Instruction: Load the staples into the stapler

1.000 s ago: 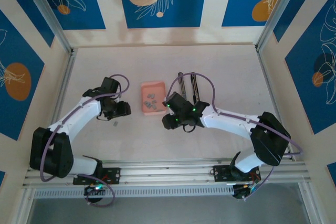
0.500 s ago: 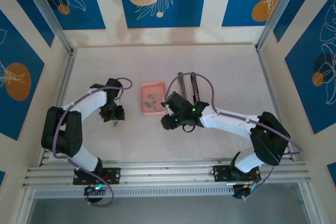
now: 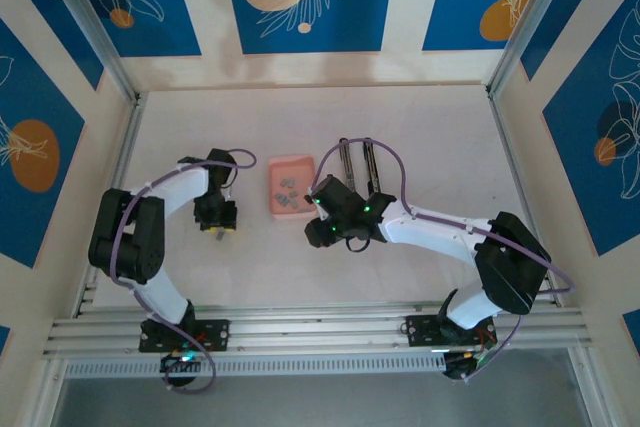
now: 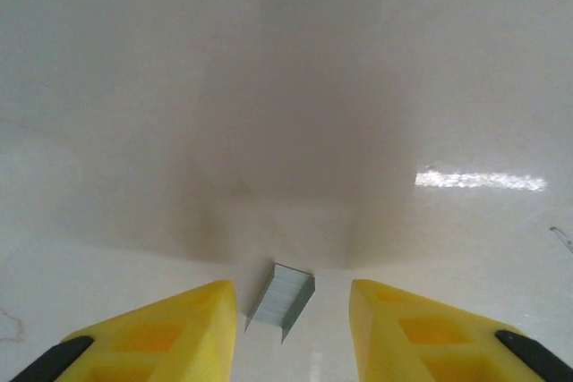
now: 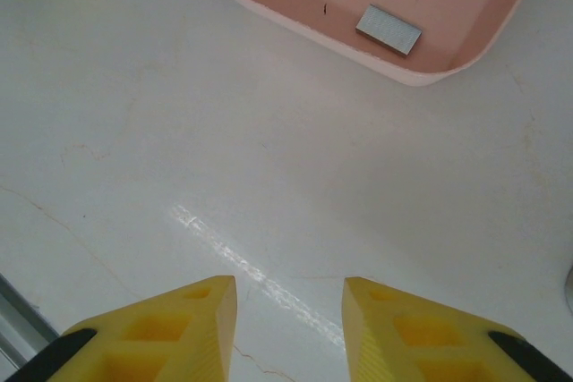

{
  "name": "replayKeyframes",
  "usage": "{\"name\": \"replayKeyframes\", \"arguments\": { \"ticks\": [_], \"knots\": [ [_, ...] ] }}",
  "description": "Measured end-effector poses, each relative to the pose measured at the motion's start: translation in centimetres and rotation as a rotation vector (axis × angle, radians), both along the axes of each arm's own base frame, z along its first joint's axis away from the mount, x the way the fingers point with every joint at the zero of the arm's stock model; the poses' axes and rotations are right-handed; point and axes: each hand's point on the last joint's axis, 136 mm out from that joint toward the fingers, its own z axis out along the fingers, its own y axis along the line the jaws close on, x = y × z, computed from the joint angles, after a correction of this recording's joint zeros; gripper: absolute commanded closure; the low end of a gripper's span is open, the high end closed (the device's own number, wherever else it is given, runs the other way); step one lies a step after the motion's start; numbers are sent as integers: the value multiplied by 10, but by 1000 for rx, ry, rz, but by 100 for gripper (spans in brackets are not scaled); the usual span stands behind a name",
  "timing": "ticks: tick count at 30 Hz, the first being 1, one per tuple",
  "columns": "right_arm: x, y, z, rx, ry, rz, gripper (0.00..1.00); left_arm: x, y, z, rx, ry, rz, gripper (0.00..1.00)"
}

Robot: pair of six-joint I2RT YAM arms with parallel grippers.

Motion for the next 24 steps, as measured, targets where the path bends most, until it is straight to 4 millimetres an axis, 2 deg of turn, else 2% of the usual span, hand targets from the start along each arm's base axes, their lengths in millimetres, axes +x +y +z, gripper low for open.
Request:
{"name": "replayKeyframes", "arguments": {
  "ticks": [20,24],
  "knots": [
    [-2,1,0,0,0,6,65,-7,2,-6,-8,27,-9,66],
    [-2,2,0,-1,0,7,65,-8,0,-8,-18,34,-13,69]
  ]
}}
